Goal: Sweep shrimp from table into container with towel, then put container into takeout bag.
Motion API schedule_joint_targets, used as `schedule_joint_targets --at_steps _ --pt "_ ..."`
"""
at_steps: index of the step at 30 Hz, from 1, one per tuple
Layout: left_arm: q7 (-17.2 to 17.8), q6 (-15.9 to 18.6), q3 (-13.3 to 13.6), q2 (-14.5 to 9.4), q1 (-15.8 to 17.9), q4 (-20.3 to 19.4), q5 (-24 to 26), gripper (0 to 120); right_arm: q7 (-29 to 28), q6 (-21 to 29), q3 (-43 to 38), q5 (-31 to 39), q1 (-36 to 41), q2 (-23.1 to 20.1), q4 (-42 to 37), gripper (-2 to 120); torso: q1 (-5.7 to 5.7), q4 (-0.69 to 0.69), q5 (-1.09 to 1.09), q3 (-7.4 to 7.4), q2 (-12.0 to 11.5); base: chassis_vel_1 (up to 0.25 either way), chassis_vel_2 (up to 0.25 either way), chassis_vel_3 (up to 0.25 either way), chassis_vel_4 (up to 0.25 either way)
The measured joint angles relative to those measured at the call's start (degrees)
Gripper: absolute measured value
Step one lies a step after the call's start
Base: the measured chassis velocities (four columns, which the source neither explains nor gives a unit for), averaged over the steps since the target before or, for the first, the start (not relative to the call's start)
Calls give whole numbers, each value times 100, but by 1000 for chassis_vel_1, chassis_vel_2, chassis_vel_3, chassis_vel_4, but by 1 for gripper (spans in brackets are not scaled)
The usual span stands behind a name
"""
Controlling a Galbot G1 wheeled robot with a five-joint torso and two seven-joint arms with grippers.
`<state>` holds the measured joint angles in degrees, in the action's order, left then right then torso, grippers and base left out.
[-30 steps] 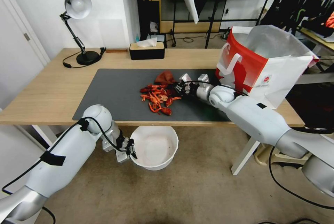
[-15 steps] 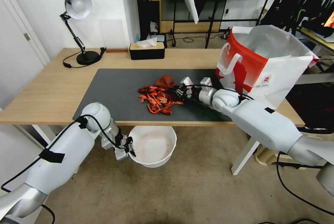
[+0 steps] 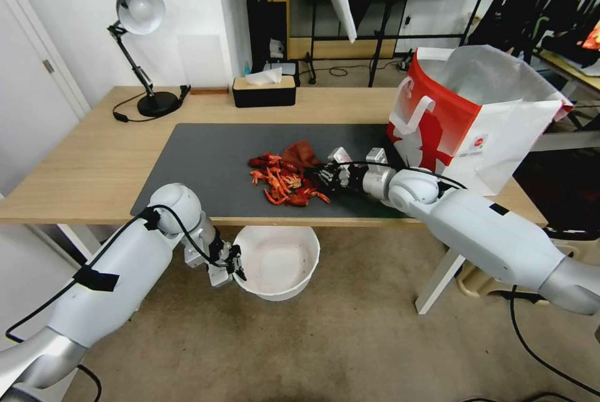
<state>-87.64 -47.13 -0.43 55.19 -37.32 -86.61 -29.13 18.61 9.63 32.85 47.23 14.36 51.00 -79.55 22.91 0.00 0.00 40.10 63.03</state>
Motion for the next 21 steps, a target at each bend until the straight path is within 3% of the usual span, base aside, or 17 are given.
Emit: schedule_joint_targets --at_steps 21 --pt "-1 0 11 39 126 152 0 0 -33 82 86 86 185 -367 -683 2 0 0 0 0 0 0 0 0 0"
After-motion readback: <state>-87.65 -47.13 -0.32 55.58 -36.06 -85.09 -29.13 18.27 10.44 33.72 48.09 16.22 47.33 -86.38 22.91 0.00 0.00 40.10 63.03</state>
